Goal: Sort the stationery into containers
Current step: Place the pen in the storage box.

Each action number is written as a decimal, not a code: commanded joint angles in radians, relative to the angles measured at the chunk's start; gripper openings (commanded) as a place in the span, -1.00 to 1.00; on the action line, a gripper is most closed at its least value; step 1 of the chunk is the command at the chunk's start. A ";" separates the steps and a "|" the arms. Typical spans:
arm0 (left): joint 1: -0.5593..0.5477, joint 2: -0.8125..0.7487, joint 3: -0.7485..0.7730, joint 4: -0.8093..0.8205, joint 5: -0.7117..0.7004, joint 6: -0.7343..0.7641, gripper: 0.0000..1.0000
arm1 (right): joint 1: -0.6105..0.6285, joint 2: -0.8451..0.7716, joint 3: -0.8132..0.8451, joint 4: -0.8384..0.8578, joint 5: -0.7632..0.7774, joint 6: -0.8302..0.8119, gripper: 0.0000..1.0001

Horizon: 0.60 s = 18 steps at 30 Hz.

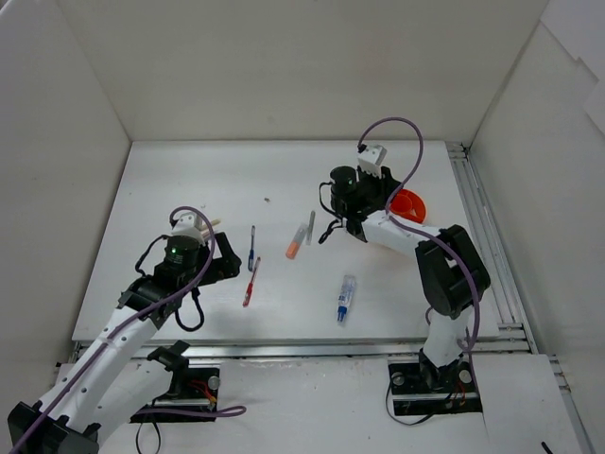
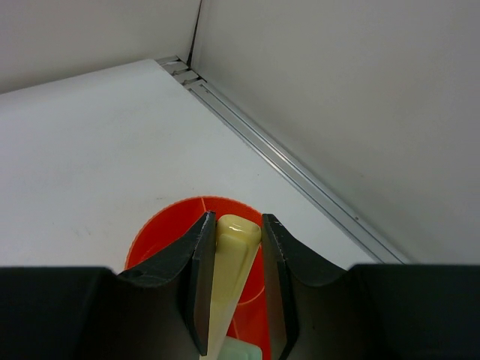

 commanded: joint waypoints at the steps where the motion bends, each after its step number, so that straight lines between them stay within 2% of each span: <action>1: -0.005 0.004 0.061 0.041 -0.011 -0.012 0.99 | 0.019 0.038 0.050 0.067 0.121 0.022 -0.86; 11: -0.005 -0.021 0.040 0.026 -0.016 -0.020 1.00 | 0.024 0.041 0.047 0.067 0.198 0.064 -0.78; 17: -0.005 -0.030 0.034 0.026 -0.014 -0.024 0.99 | 0.036 0.006 0.023 0.068 0.200 0.065 -0.39; 18: -0.005 -0.031 0.034 0.027 -0.014 -0.024 0.99 | 0.044 -0.006 0.016 0.068 0.194 0.059 -0.27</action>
